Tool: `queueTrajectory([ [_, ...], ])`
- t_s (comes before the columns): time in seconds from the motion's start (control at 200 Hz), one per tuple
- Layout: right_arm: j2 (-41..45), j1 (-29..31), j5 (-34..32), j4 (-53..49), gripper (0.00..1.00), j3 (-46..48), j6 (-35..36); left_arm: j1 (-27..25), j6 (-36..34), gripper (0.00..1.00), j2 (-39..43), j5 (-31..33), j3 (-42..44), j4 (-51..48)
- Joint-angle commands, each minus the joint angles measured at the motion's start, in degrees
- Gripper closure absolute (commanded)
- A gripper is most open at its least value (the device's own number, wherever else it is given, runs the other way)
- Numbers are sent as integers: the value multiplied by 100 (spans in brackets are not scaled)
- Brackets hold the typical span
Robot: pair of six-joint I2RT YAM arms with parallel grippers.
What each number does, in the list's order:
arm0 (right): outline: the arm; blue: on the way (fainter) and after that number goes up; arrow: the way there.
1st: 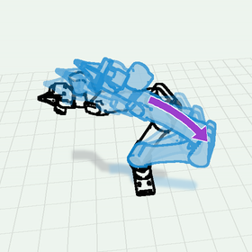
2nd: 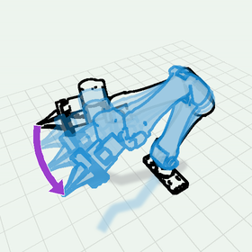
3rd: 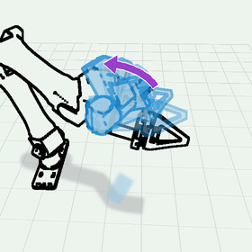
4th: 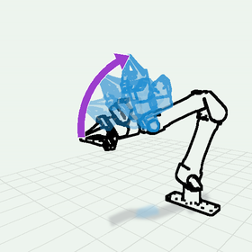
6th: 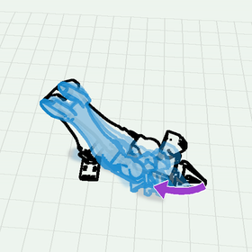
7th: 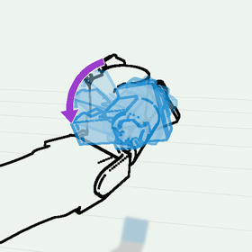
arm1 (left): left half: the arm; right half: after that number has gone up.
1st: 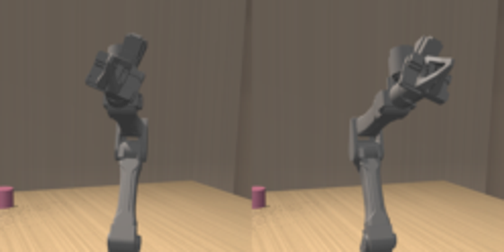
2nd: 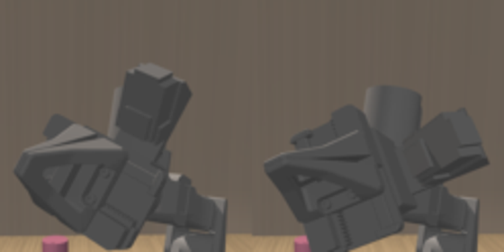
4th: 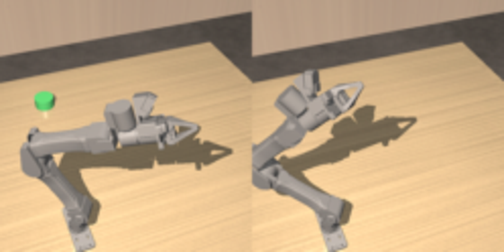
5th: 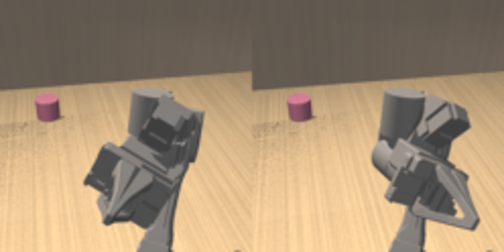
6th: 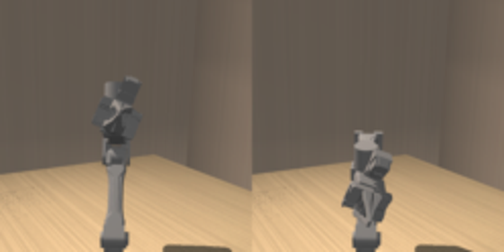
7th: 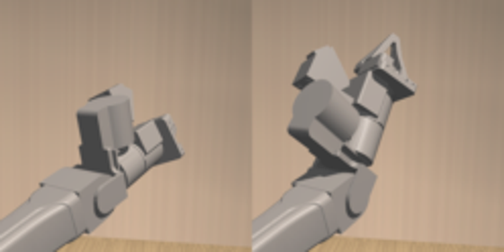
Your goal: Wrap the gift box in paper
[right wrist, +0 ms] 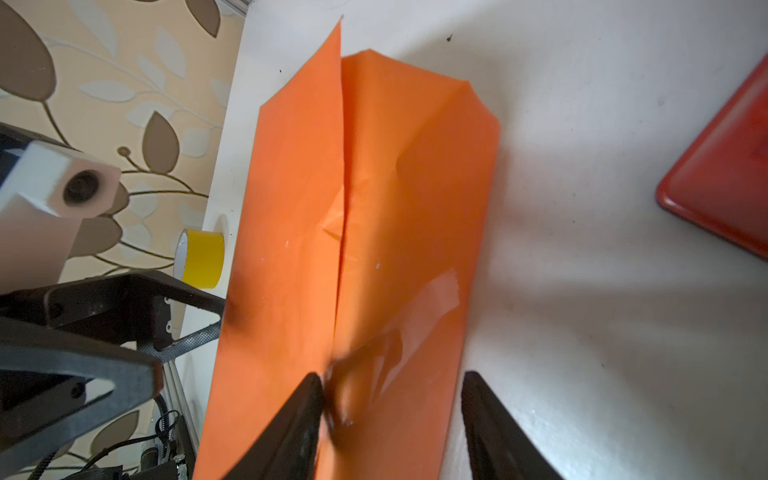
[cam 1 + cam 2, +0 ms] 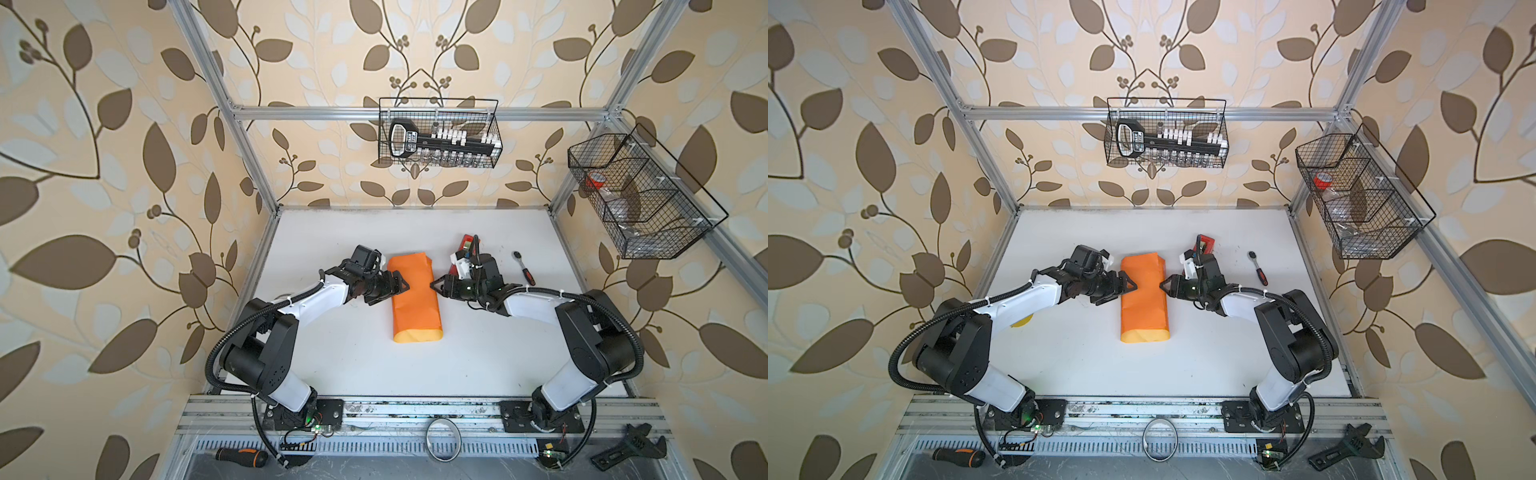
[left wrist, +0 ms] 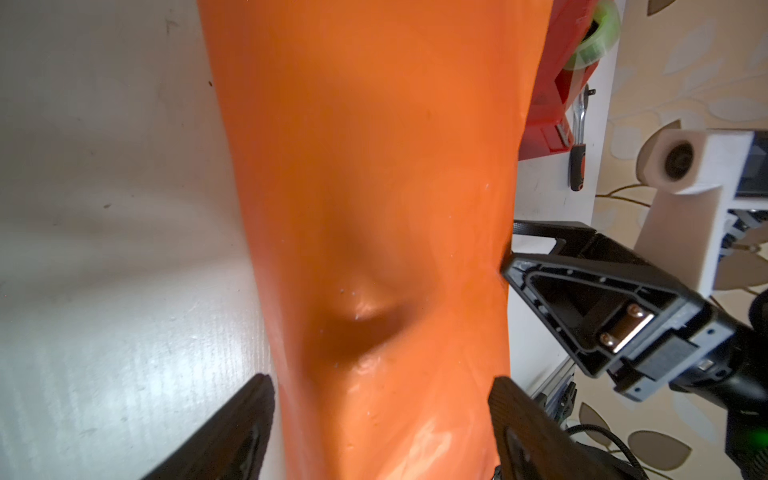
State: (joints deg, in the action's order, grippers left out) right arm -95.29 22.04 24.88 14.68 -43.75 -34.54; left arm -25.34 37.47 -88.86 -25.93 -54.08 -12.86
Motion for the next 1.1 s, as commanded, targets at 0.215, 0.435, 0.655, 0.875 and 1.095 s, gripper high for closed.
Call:
queueTrajectory([
  [0.215,-222,-121,-72,-218,47,-162,191,29,-145,16,280,-26,74,-5],
  [0.435,-232,-154,59,-363,47,-437,215,29,-145,16,323,-26,117,14],
  [0.655,375,-163,176,-584,42,-289,241,29,-175,16,489,-52,280,14],
  [0.875,1454,39,-257,-1087,31,550,481,21,-190,15,946,-120,801,137],
  [1.095,2522,920,-1524,-2402,23,810,1151,-307,-488,16,1560,98,1226,-136],
])
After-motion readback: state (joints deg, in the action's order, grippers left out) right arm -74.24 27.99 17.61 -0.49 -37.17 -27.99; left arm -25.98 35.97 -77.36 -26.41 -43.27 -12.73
